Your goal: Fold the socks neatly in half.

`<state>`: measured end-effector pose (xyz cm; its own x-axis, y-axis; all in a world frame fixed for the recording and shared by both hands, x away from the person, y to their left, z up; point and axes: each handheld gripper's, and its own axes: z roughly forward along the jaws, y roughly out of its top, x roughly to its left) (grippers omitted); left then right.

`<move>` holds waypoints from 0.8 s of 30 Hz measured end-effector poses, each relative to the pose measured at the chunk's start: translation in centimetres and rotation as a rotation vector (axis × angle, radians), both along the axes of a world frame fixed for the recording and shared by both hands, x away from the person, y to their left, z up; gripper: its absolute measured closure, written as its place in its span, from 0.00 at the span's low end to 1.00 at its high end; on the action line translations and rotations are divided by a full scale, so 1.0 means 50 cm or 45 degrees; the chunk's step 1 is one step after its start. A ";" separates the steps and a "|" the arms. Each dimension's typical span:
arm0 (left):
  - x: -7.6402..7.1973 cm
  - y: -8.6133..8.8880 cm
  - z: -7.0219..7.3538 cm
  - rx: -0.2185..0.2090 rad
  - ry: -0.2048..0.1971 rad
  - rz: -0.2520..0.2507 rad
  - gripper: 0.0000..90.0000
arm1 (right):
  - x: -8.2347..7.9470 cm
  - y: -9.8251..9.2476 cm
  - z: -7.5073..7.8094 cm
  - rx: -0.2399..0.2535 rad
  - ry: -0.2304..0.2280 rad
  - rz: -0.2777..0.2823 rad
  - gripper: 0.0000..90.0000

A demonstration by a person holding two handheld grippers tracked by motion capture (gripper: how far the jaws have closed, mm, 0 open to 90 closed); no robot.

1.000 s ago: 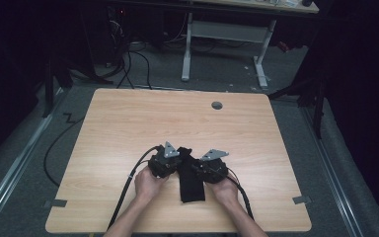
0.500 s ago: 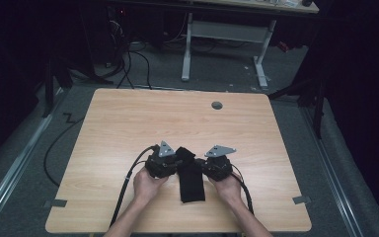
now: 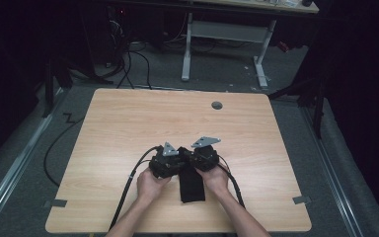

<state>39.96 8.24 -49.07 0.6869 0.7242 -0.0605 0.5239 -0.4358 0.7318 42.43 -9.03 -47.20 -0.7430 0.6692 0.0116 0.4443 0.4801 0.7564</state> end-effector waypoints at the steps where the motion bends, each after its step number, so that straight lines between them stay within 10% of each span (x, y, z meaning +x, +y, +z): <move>1: 0.001 -0.001 -0.003 0.007 0.006 -0.002 0.80 | 0.003 0.003 -0.007 -0.010 0.014 -0.006 0.94; 15: 0.002 0.003 -0.007 0.060 -0.019 0.006 0.80 | 0.003 -0.021 -0.046 -0.074 0.048 -0.021 0.88; 24: 0.016 0.022 -0.003 -0.028 0.023 0.087 0.70 | 0.009 -0.010 -0.050 -0.050 0.007 -0.030 0.87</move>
